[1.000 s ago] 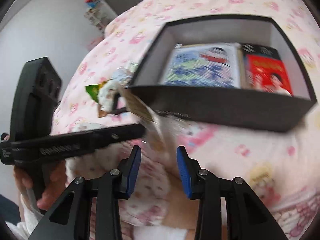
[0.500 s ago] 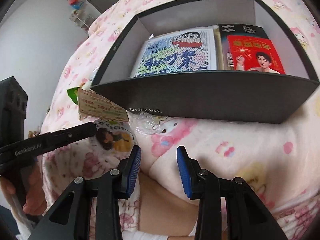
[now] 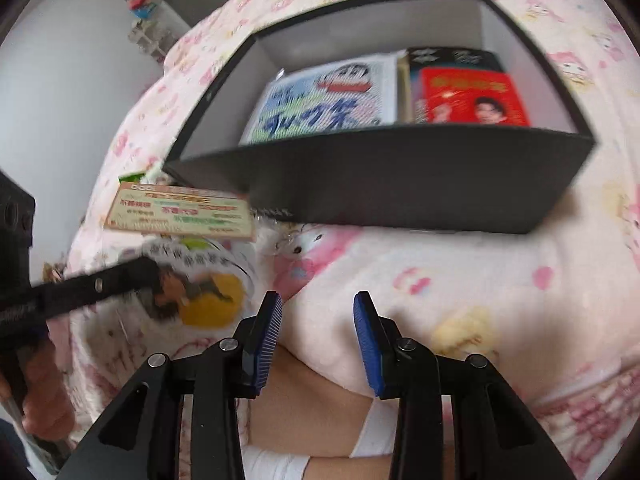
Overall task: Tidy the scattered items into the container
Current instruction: 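Lift the card and sticker sheet with the left gripper toward the box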
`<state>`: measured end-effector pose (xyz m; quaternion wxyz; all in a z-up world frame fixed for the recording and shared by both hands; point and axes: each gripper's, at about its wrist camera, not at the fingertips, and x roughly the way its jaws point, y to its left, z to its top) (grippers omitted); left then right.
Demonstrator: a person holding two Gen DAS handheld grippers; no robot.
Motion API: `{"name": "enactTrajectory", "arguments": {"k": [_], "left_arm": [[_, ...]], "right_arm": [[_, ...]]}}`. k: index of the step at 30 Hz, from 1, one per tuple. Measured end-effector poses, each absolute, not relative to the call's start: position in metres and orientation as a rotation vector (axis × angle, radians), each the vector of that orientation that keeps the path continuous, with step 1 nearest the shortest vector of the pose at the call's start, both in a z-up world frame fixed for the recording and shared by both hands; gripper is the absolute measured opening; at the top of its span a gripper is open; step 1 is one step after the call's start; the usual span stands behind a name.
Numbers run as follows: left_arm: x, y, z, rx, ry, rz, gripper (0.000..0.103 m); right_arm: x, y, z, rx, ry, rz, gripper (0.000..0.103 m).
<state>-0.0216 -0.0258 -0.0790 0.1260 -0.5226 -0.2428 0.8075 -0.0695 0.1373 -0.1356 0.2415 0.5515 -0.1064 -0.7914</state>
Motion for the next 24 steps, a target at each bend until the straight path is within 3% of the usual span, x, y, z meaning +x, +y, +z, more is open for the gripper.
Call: {"name": "enactTrajectory", "arguments": {"k": [3, 6, 9, 18, 21, 24], "left_arm": [[-0.035, -0.007, -0.089, -1.498, -0.681, 2.269, 0.001], [-0.053, -0.003, -0.120, -1.678, -0.697, 2.266, 0.002], [-0.059, -0.008, -0.142, -1.856, -0.659, 2.308, 0.011], [-0.054, -0.020, -0.122, -1.882, -0.495, 2.452, 0.024], [-0.057, -0.022, -0.118, -1.875, -0.454, 2.469, 0.031], [-0.060, -0.025, -0.128, -1.921, -0.429, 2.467, 0.031]], "right_arm": [[-0.064, 0.163, -0.119, 1.467, -0.338, -2.247, 0.035], [-0.061, 0.171, -0.119, 1.482, -0.363, -2.282, 0.039], [-0.058, 0.167, -0.138, 1.554, -0.386, -2.200, 0.039], [-0.068, 0.150, -0.175, 1.713, -0.324, -2.126, 0.041], [-0.077, 0.145, -0.179, 1.709, -0.333, -2.102, 0.049], [-0.085, 0.137, -0.187, 1.705, -0.347, -2.067, 0.054]]}}
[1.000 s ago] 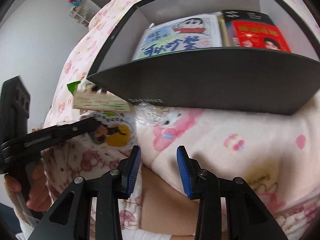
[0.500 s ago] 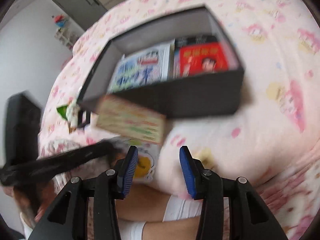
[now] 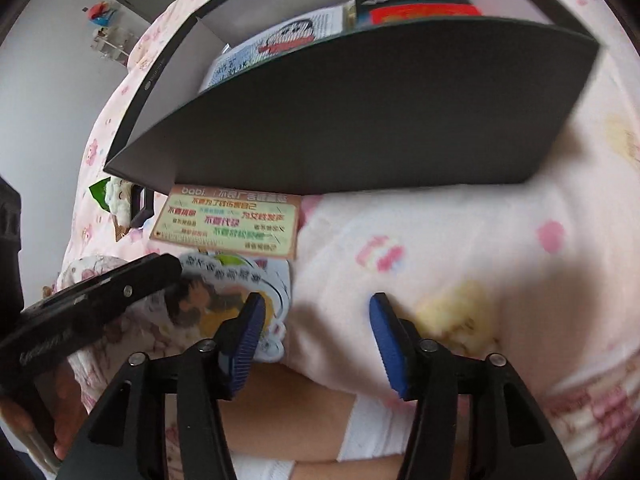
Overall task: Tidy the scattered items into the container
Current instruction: 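Lift the card and sticker sheet with the left gripper toward the box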
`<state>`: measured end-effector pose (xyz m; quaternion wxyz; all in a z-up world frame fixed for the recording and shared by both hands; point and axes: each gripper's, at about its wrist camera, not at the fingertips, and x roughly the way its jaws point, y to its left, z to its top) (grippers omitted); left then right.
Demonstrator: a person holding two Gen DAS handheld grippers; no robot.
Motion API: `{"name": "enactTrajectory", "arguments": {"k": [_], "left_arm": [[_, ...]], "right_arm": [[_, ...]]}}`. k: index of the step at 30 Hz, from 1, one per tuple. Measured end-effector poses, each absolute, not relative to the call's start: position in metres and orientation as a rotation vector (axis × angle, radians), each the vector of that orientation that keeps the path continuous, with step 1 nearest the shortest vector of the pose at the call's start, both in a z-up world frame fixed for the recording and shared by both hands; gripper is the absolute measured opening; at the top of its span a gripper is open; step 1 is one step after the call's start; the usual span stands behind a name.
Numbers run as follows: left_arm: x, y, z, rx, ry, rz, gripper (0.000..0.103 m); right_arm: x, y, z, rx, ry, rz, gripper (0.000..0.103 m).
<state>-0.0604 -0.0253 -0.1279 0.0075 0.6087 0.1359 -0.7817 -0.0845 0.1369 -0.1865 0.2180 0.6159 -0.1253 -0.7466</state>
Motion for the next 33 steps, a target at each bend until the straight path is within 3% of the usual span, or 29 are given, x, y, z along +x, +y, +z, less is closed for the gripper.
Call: {"name": "enactTrajectory", "arguments": {"k": [2, 7, 12, 15, 22, 26, 30, 33], "left_arm": [[-0.061, -0.030, -0.127, 1.890, 0.425, -2.434, 0.031], [-0.065, -0.039, -0.123, 1.803, 0.332, -2.391, 0.038], [-0.077, -0.029, -0.156, 1.984, 0.375, -2.336, 0.038], [-0.071, -0.019, -0.156, 1.994, 0.399, -2.383, 0.039], [-0.062, -0.010, -0.141, 2.038, 0.561, -2.543, 0.039], [-0.062, -0.016, -0.141, 1.991, 0.493, -2.465, 0.039], [-0.068, -0.007, -0.147, 2.016, 0.421, -2.467, 0.041], [-0.076, -0.002, -0.165, 2.090, 0.443, -2.407, 0.042]], "right_arm": [[-0.085, 0.132, -0.195, 1.687, -0.346, -2.046, 0.059], [-0.079, 0.134, -0.196, 1.651, -0.353, -2.036, 0.060], [-0.074, 0.133, -0.190, 1.610, -0.344, -2.020, 0.060], [-0.064, 0.131, -0.183, 1.569, -0.337, -1.966, 0.047], [-0.044, 0.173, -0.144, 1.504, -0.372, -2.099, 0.046], [-0.052, 0.179, -0.148, 1.609, -0.267, -2.206, 0.046], [-0.067, 0.182, -0.165, 1.669, -0.363, -2.141, 0.046], [-0.076, 0.166, -0.175, 1.715, -0.321, -2.119, 0.047]]}}
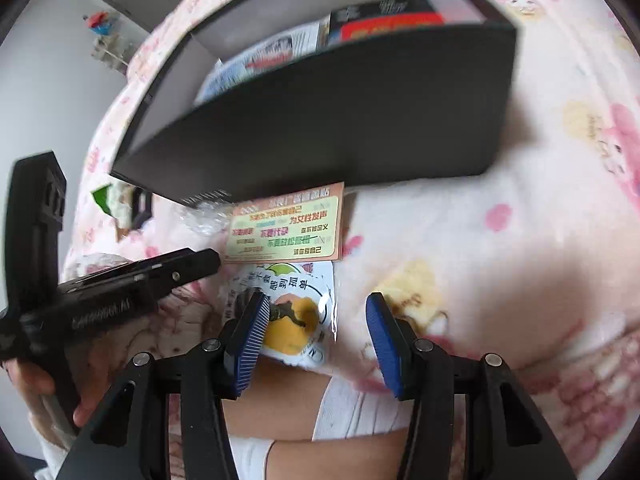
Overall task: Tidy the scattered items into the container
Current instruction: 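Lift the card and sticker sheet with the left gripper toward the box, then lower the card and sticker sheet into the box beside the Smart Devil box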
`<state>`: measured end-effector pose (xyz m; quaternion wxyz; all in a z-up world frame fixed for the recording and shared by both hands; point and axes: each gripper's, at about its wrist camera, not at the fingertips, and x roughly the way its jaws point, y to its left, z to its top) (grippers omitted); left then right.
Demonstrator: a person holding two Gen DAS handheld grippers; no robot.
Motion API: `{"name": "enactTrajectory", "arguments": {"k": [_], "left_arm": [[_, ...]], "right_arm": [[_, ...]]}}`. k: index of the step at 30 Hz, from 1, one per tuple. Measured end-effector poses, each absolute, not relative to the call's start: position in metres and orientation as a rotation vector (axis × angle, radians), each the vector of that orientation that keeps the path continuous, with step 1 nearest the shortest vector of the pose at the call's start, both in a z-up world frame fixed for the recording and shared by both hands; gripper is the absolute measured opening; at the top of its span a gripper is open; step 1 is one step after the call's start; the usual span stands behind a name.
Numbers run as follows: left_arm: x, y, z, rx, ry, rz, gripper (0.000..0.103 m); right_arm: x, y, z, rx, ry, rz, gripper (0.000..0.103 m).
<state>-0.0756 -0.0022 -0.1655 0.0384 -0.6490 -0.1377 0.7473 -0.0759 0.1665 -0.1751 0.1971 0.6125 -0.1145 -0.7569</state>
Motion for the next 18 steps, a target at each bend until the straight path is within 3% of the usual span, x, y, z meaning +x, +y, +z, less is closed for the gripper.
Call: {"name": "enactTrajectory", "arguments": {"k": [4, 7, 10, 18], "left_arm": [[-0.081, -0.002, -0.168, -1.962, -0.495, 2.233, 0.040], [-0.074, -0.002, -0.159, -1.902, -0.518, 2.218, 0.025], [-0.060, -0.006, -0.134, -1.799, -0.569, 2.233, 0.024], [-0.063, -0.013, -0.039, -1.509, -0.529, 2.374, 0.024]], "right_arm": [[-0.083, 0.154, -0.185, 1.742, -0.286, -2.106, 0.048], [-0.078, 0.155, -0.177, 1.702, -0.305, -2.100, 0.041], [-0.069, 0.161, -0.156, 1.627, -0.291, -2.147, 0.034], [-0.058, 0.175, -0.075, 1.356, -0.329, -2.225, 0.033]]}}
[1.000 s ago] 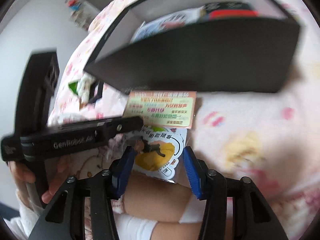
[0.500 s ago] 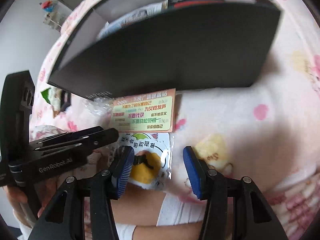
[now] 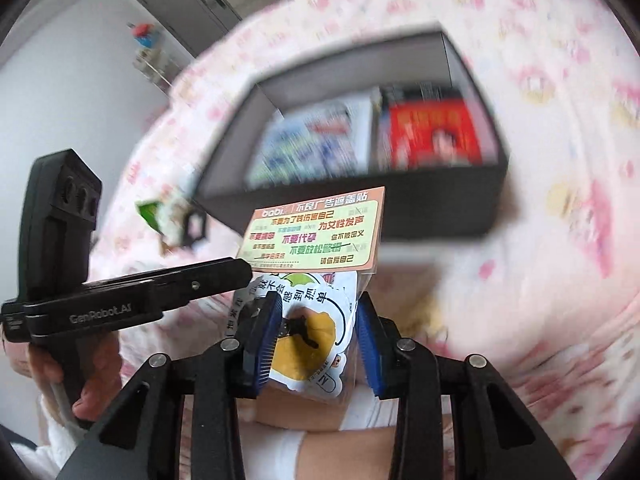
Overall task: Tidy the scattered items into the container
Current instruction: 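Lower the card and sticker sheet into the box beside the Smart Devil box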
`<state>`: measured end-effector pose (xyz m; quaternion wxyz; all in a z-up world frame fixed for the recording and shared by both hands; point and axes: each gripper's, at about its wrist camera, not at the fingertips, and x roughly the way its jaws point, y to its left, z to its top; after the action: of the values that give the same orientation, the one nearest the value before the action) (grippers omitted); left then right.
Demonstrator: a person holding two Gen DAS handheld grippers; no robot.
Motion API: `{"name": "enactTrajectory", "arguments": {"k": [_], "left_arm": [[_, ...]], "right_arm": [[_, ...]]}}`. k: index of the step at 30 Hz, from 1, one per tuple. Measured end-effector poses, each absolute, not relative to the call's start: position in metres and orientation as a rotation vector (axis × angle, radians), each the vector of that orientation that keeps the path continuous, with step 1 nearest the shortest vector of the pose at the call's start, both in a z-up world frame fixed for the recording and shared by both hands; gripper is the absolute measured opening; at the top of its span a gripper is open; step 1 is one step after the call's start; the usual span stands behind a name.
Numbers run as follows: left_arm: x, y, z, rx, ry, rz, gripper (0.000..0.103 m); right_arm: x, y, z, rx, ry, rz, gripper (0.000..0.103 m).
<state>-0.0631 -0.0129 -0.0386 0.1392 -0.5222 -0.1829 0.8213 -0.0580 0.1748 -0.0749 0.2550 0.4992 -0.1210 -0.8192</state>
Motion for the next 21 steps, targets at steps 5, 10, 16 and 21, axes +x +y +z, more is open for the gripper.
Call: {"name": "enactTrajectory", "arguments": {"k": [5, 10, 16, 21], "left_arm": [[-0.145, -0.009, -0.028, -1.451, -0.478, 2.413, 0.024], [-0.200, 0.005, -0.045, -1.523, -0.499, 2.366, 0.024], [-0.232, 0.012, -0.100, -1.696, -0.509, 2.307, 0.024], [-0.234, 0.016, -0.120, -1.799, -0.431, 2.247, 0.024]], "right_arm": [[-0.115, 0.162, -0.049, 1.254, -0.164, -2.296, 0.033], [-0.179, 0.159, -0.070, 1.319, -0.032, -2.326, 0.033], [-0.220, 0.160, -0.116, 1.498, -0.016, -2.220, 0.034], [-0.218, 0.155, -0.120, 1.499, 0.103, -2.205, 0.034]]}}
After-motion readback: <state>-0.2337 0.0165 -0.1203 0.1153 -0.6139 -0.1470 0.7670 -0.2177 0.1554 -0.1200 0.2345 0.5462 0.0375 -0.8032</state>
